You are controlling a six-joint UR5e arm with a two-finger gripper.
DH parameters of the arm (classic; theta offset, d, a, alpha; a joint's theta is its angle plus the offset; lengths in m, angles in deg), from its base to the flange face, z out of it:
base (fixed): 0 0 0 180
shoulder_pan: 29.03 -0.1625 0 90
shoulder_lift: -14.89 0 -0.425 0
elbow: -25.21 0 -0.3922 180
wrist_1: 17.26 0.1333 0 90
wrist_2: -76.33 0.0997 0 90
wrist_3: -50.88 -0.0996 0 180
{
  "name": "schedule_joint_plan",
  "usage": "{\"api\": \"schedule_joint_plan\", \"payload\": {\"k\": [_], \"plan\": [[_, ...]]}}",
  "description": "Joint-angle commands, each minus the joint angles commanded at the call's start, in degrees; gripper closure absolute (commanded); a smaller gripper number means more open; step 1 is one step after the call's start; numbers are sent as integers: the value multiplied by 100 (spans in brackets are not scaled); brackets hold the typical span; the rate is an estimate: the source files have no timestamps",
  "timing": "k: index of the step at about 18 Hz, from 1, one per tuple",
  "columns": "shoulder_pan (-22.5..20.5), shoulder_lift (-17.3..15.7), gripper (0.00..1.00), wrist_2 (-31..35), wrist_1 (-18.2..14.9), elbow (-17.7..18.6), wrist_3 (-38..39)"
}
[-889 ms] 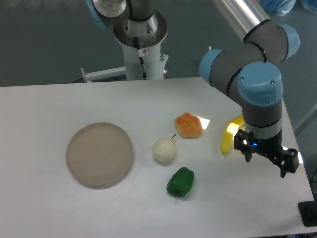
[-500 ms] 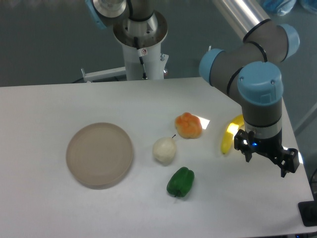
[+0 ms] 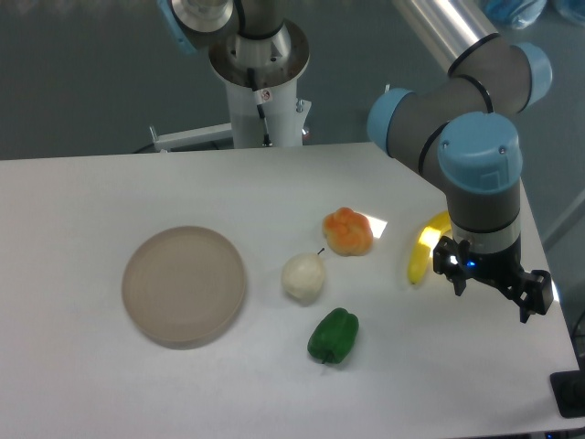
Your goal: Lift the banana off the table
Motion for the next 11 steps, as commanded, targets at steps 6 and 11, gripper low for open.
{"api": "schedule_joint_plan", "payload": {"k": [6, 11], "plan": [[-544, -61, 0, -88, -237, 377, -368], [-1098, -105, 0, -747, -949, 483, -1142]]}}
